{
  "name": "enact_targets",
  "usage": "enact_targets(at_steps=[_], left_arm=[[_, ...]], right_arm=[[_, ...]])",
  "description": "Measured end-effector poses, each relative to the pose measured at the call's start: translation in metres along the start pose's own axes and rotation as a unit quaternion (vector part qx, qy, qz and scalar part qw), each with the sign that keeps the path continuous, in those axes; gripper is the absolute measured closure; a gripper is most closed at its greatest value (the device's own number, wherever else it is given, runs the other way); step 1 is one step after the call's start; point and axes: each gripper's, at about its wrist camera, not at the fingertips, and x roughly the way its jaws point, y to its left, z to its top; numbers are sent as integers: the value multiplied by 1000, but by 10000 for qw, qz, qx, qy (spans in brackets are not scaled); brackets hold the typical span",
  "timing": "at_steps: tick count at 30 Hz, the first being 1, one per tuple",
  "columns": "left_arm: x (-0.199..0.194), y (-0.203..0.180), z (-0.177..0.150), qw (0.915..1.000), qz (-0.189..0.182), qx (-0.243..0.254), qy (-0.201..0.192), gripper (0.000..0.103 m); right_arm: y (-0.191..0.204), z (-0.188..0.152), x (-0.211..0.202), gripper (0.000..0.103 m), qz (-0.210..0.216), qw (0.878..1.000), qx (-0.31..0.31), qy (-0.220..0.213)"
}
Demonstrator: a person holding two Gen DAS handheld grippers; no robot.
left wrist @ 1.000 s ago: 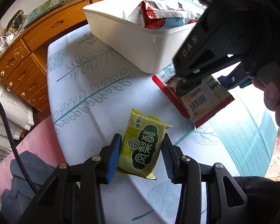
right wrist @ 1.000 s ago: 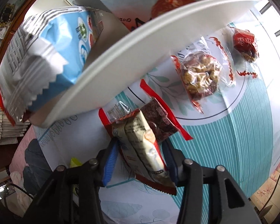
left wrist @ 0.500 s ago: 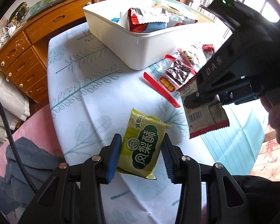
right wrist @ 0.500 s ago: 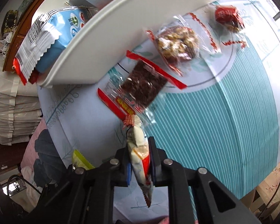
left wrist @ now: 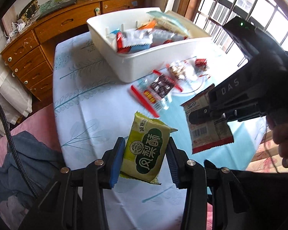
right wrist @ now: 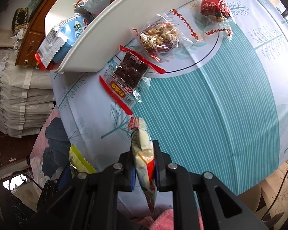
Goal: Organize snacks
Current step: 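Lift the pastry packet with left while right lifts the LIPO packet toward the bin, then release the pastry and LIPO packets into the white bin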
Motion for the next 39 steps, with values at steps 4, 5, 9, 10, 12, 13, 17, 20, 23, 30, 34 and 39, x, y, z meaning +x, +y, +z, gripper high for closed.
enact_targets(at_steps=[4,5,9,10,12,13,17,20,23,30,34,39], left_arm=[[-12,-20,11,9998,-34,-130,-120,62],[-15,-26,14,9997,-7,-147,-174,62],[-25,-48,28,9990,-2,-306,-329,62],[-27,-52,31,9988,-24,-349,-357,62],[-30,-59,40,9981,-88,-456,-405,62],[-32,-63,44,9978,-102,-492,-438,62],[-37,-78,63,9965,-88,-581,-589,62],[-40,-89,81,9952,-112,-677,-704,62],[-41,-99,98,9933,-146,-779,-845,62],[-37,-109,148,9858,-102,-1192,-1177,62],[-31,-102,173,9775,-121,-1580,-1391,62],[-20,-94,205,9708,148,-1780,-1605,62]], right_arm=[[-3,0,-14,89,127,9998,-172,28],[-6,0,-18,89,157,9996,-222,25],[-21,6,-43,89,286,9987,-429,-22],[-25,8,-50,89,304,9984,-473,-45],[-30,12,-60,89,340,9979,-548,-84],[-34,15,-66,89,370,9976,-578,-105],[-46,27,-89,89,443,9960,-744,-232],[-58,40,-111,89,489,9943,-881,-336],[-63,53,-127,89,507,9921,-1054,-443],[-69,87,-156,89,698,9828,-1533,-759],[-70,107,-169,89,841,9733,-1836,-1096],[-67,130,-176,89,852,9580,-2214,-1609]])
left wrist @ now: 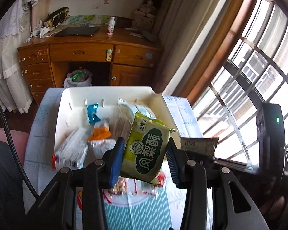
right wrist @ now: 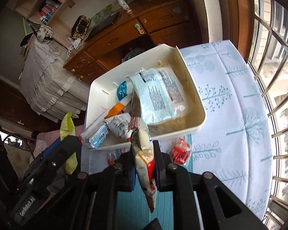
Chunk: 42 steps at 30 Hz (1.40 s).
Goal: Organize snacks
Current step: 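Release the pastry and LIPO packets into the white bin, then pull both open tools back over the remaining snacks on the cloth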
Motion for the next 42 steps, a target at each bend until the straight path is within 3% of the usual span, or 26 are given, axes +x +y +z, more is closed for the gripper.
enact_targets(at_steps=[6,13,15,17,21,25,34,42], left_arm=[[19,-1,23,9991,265,-63,-319,61],[29,2,36,9981,374,-203,-435,61],[31,5,36,9978,452,-285,-400,56],[29,7,35,9975,423,-384,-410,35],[18,11,33,9969,468,-424,-473,29],[6,15,29,9969,571,-382,-381,29],[-40,20,-3,9982,460,-186,-350,29],[-90,19,-42,9992,44,116,-369,29]], right_arm=[[-10,18,11,89,4,9981,-415,-450],[-15,36,19,87,68,9927,-811,-895],[-15,39,18,87,71,9916,-882,-945],[-14,42,18,87,85,9908,-911,-994],[-14,44,21,65,148,9912,-913,-945],[-15,41,14,59,170,9906,-896,-1023],[-31,9,-18,59,-102,9876,-962,-1234],[-57,-66,-69,56,-961,9796,-838,-1551]])
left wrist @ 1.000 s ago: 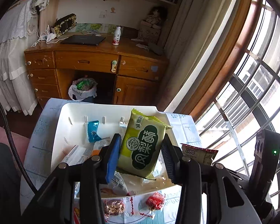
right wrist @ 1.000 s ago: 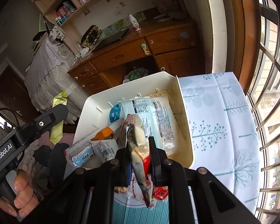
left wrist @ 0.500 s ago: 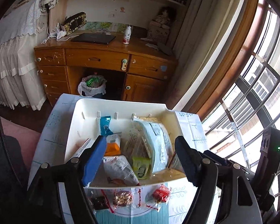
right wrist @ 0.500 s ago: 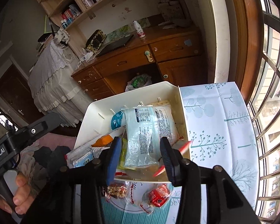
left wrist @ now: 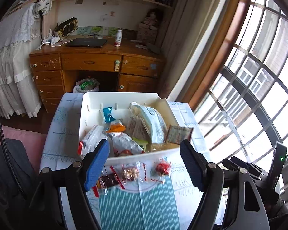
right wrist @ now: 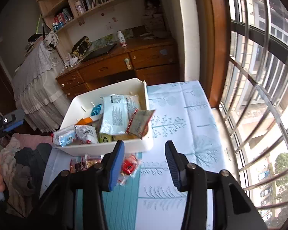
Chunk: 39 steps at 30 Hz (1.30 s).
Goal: Organize snacks
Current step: 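Pull both open tools back over the remaining snacks on the cloth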
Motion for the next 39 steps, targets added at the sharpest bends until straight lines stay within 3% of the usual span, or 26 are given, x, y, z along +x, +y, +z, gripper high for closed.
enact_targets(at_steps=[6,11,15,20,26,31,39], left_arm=[[-35,3,-29,9996,-237,148,37,29],[-53,7,-47,9990,-365,225,131,29],[-59,11,-59,9985,-415,296,204,29],[-60,17,-67,9987,-298,271,297,29],[-43,15,-64,9987,-43,176,474,29],[-9,7,-57,9962,215,45,842,29],[54,-7,-56,9889,478,-28,1409,29]], right_arm=[[-6,-62,-54,54,-687,9974,161,142],[9,-109,-89,54,-798,9955,462,206],[33,-128,-105,54,-567,9962,624,229],[69,-123,-109,48,-211,9992,332,48],[85,-100,-85,46,359,9991,193,144],[84,-72,-48,40,735,9960,87,507],[57,-40,5,38,985,9900,225,984]])
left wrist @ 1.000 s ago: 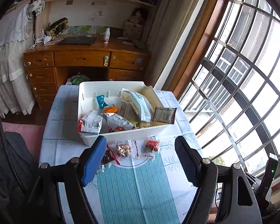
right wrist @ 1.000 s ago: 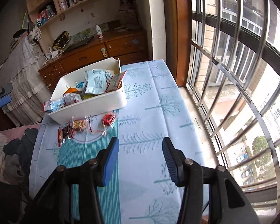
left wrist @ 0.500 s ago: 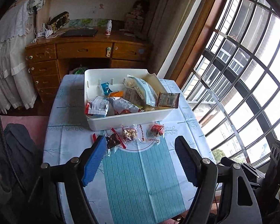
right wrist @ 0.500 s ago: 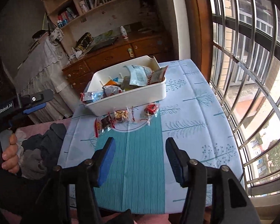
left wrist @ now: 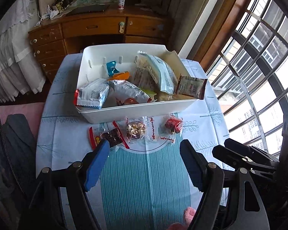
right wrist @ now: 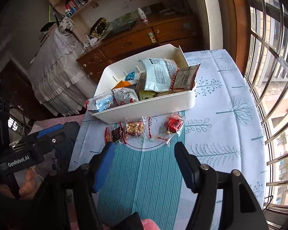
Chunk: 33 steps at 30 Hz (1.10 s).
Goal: Organize snacks
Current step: 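Pull both open tools back over the remaining snacks on the cloth, then grasp the clear nut-cluster packet with left while right grasps the red candy packet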
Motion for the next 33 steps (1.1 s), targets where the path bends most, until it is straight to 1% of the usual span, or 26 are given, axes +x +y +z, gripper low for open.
enact_targets(at_steps=[3,6,10,15,19,24,26,29,33], left_arm=[[25,-3,5,9994,118,-116,290,29],[54,-2,8,9971,228,-289,662,28],[85,-1,11,9932,384,-417,1019,22],[124,0,19,9863,592,-538,1445,20],[151,0,25,9811,868,-479,1659,20],[180,-7,31,9737,1311,-204,1849,20],[190,-7,32,9701,1454,-185,1934,20],[203,-5,33,9649,1602,-276,2061,20],[214,-4,35,9631,1628,-344,2115,20]], right_arm=[[-13,5,16,38,45,9996,92,255],[-28,7,34,38,151,9979,331,526],[-44,7,58,38,294,9940,616,855],[-57,8,83,38,364,9893,850,1132],[-65,11,101,38,400,9872,952,1218],[-71,16,122,38,364,9865,949,1285],[-74,18,129,38,379,9860,975,1297],[-77,22,140,38,312,9861,949,1328],[-82,28,150,43,333,9867,908,1309]])
